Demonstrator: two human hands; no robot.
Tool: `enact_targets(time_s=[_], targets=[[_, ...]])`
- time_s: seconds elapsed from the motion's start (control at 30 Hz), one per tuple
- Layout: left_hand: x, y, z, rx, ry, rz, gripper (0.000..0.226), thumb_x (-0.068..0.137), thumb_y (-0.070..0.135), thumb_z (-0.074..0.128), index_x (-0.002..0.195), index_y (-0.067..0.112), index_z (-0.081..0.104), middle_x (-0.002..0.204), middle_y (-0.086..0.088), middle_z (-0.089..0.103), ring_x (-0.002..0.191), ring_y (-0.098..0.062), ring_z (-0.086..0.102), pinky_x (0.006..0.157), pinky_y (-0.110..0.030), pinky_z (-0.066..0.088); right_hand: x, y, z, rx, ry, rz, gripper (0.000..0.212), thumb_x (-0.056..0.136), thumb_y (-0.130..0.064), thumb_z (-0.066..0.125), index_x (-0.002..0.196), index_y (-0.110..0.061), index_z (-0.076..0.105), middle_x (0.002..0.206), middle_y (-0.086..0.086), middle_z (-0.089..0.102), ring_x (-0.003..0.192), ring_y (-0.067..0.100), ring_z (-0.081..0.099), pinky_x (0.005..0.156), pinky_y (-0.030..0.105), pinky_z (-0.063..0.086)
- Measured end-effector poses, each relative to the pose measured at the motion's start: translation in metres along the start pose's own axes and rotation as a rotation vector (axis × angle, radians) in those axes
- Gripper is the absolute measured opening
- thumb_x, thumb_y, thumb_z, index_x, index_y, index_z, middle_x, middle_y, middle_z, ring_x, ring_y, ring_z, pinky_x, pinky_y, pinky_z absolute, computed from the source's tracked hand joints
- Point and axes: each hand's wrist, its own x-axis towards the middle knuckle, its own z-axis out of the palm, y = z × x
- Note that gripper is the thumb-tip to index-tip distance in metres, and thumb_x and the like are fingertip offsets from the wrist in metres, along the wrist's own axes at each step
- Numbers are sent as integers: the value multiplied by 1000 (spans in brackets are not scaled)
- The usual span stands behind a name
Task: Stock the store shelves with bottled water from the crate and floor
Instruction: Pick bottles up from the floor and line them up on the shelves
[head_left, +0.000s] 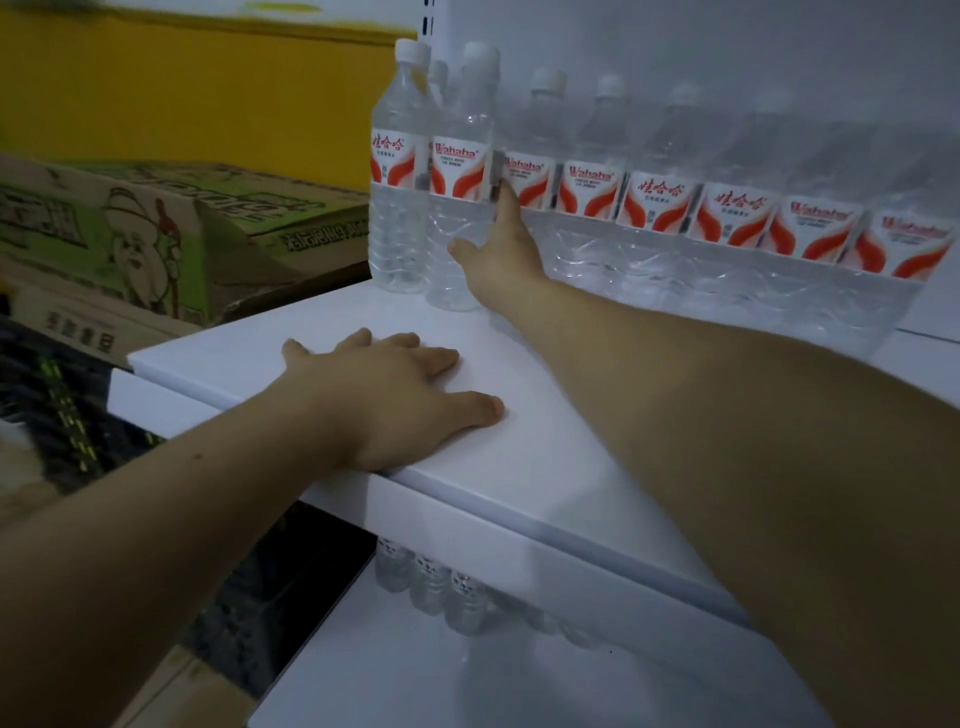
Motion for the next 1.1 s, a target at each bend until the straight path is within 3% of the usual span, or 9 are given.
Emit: enact_targets(time_s=[0.2,0.37,0.47,0.73,0.9,1.1], targets=[[2,1,-1,-27,16,-8,79,75,85,28,146,50,20,160,13,13,148,-23,9,112,-64,3,-19,-1,-2,-110,39,-21,73,97,-25,58,154,-20,12,157,4,26,139,24,36,108,34,35],[-8,-1,-9,-276,84,-52,66,80,75,46,139,45,41,151,8,38,140,-23,32,116,-55,13,-64,-13,-42,-280,-128,18,71,96,-46,53,153,-20,20,157,3,27,139,26,36,98,29,35],[-36,-4,-15,-426,112,-21,61,86,58,57,141,36,43,150,2,39,135,-23,38,114,-41,26,-100,-25,-73,-408,-265,56,74,95,-53,49,154,-20,18,158,5,26,140,28,33,106,34,32],[-194,-19,4,-408,48,-63,71,90,52,57,150,31,27,154,1,32,134,-23,40,91,-27,35,-214,-95,-107,-463,-490,69,79,97,-57,42,156,-13,14,162,5,14,146,28,23,112,35,25],[-322,-33,37,-392,35,-193,73,88,50,60,150,28,28,153,0,34,133,-20,41,94,-25,33,-320,-136,-70,-404,-578,-14,76,96,-58,45,153,-13,24,156,9,29,136,30,37,103,34,35],[-478,-65,95,-334,-83,-408,75,89,52,58,151,27,25,158,-2,23,142,-23,27,112,-36,27,-456,-157,-4,-341,-810,-52,77,97,-55,46,155,-15,17,160,8,22,141,32,31,108,39,35]])
